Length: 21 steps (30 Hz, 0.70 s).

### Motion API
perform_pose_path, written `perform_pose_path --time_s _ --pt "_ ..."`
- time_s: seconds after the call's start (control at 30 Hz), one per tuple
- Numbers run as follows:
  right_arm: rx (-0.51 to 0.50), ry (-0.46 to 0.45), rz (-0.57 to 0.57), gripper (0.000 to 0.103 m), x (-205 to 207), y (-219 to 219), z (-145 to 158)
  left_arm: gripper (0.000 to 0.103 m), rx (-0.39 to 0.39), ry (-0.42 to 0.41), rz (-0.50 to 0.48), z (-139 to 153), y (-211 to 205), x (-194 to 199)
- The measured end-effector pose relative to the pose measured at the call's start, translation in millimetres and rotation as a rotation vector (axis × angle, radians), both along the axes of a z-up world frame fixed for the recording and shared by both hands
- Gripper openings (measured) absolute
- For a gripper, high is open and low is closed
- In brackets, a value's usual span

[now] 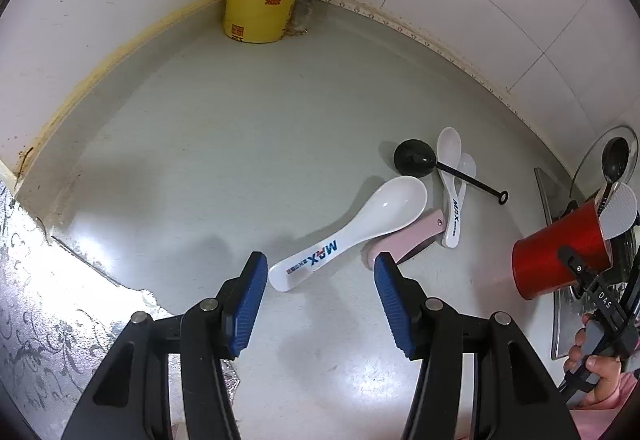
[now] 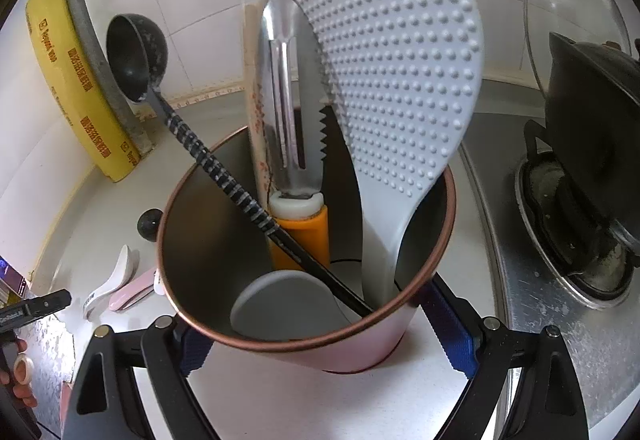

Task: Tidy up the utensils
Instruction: 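Move the open left gripper toward the white MAX spoon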

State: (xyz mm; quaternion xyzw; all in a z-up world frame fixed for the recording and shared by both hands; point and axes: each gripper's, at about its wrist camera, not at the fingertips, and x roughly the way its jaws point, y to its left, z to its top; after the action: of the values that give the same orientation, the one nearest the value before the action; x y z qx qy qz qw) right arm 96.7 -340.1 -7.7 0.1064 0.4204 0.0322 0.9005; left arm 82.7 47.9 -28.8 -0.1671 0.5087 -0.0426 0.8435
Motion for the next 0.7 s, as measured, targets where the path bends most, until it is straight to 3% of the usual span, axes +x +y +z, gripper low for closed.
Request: perform_pose_path --time_s 0.3,0.7 --pt "0.011 -0.011 0.023 0.100 5.2 -0.3 -0.9 0.057 0.007 0.007 0.004 -2.9 -1.7 5.2" --pt "0.024 -0.035 0.014 0.100 10.1 -4.8 -2.8 0.057 0.058 0.021 -0.018 -0.2 -13.7 14.1"
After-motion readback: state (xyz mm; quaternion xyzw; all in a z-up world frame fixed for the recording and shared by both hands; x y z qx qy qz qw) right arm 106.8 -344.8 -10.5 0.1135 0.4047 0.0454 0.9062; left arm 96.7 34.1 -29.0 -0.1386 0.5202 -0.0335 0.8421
